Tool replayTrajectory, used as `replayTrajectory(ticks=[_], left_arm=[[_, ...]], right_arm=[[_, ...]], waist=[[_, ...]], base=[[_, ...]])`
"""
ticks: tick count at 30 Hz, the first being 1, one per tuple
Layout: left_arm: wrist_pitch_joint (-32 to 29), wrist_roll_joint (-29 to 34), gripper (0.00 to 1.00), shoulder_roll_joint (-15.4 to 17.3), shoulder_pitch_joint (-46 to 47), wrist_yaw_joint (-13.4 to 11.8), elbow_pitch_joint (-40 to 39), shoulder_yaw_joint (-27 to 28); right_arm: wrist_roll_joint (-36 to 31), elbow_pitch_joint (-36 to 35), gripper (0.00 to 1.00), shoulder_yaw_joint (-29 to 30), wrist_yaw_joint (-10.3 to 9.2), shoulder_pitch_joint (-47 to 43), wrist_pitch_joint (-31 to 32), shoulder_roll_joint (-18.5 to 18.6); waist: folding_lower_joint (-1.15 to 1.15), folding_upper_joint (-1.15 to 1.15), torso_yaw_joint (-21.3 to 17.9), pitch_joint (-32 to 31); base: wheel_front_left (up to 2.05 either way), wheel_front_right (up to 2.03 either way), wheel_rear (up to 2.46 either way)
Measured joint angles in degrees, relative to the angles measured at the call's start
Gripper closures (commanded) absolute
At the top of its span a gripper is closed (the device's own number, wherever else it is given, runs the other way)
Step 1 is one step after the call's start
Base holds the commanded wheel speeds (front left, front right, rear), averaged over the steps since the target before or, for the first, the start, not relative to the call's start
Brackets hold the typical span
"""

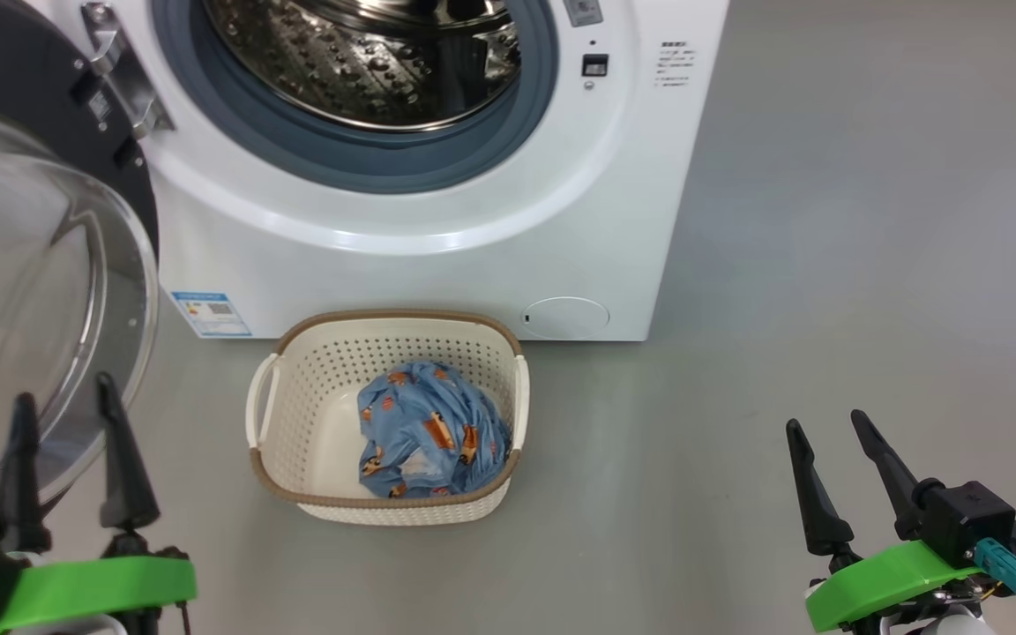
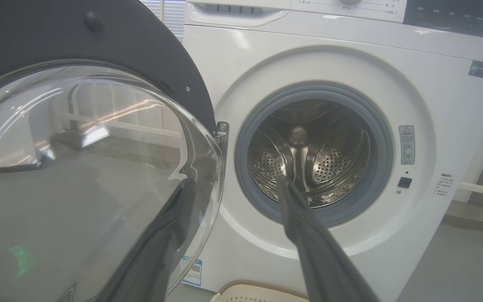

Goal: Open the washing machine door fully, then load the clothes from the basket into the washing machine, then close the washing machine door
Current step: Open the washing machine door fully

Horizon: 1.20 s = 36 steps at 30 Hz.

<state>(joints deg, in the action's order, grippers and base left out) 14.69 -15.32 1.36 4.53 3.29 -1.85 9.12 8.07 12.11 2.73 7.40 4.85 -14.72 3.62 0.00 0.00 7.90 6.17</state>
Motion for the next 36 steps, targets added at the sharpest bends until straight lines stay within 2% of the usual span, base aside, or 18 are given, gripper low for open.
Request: replayTrajectory(ticks=[10,23,32,36], left_arm=[[0.0,0.32,0.0,0.19,-2.43,1.01,0.75,-4.12],[-0.01,0.47,0.0,0.59,-6.02,1.51,3.33,-6.09],[-0.05,1.43,0.0,0.67,-8.05,1.23,4.89,-6.61],[-0.07,3.04,0.0,0.78,-8.15,0.14,6.06,-6.6]], right_arm=[[-0.02,-1.7,0.0,-0.03,0.0,-0.14,0.0,-0.12],[-0.37,-3.54,0.0,-0.08,0.0,-1.05,0.0,-0.33],[-0.68,-4.32,0.0,-0.01,0.0,-1.82,0.0,-0.47],[-0.89,-4.67,0.0,0.25,0.0,-2.71,0.0,-0.59]], waist=[[0.0,0.0,-3.4,-0.72],[0.0,0.0,-8.74,-1.92],[0.0,0.0,-9.92,-2.97],[0.0,0.0,-9.61,-3.07]], base=[[0.0,0.0,0.0],[0.0,0.0,0.0],[0.0,0.0,0.0],[0.0,0.0,0.0]])
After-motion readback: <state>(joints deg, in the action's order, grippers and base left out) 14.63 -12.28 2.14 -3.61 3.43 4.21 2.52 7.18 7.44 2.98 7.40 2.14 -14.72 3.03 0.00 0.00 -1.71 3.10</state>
